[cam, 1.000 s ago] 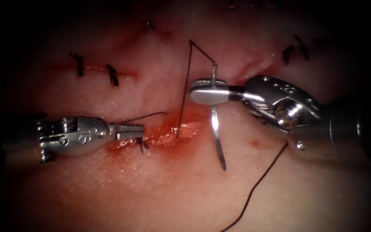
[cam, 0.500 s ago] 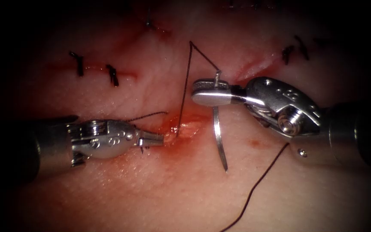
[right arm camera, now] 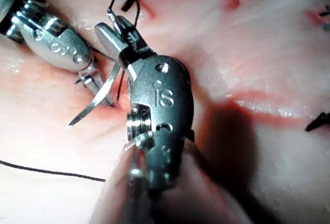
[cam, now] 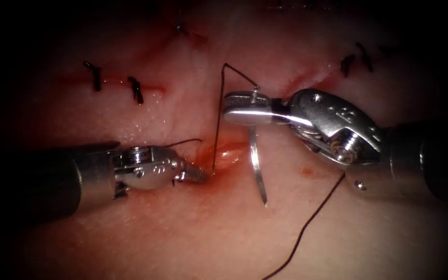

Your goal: Wound Closure

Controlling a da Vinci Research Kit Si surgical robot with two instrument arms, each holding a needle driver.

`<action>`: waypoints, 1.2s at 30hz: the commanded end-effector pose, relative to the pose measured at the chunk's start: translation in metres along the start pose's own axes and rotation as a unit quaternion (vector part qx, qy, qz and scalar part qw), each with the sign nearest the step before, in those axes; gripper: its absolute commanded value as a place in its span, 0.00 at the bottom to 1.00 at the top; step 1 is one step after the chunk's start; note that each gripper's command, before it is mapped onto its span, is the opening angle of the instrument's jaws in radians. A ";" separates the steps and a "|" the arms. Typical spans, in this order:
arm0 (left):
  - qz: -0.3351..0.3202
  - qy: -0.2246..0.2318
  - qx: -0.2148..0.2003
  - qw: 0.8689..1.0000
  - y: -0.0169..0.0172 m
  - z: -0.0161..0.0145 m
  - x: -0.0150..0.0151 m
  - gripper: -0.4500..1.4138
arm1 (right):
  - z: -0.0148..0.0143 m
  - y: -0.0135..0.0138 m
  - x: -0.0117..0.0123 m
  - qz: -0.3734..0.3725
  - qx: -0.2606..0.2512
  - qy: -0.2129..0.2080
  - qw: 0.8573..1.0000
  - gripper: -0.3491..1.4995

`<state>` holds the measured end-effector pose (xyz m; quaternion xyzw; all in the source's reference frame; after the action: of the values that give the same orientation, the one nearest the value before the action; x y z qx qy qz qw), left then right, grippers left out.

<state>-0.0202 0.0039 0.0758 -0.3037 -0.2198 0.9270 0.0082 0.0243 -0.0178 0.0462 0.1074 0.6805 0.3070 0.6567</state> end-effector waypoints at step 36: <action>-0.098 -0.056 -0.162 0.980 -0.0023 0.0015 0.0000 0.71 | 0.0061 0.0033 -0.0065 -0.267 0.035 0.067 0.961 0.00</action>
<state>-0.0209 0.0051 0.0772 -0.2243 -0.3964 0.8894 0.0392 0.0291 -0.0175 0.0533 -0.0786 0.7370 0.1026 0.6634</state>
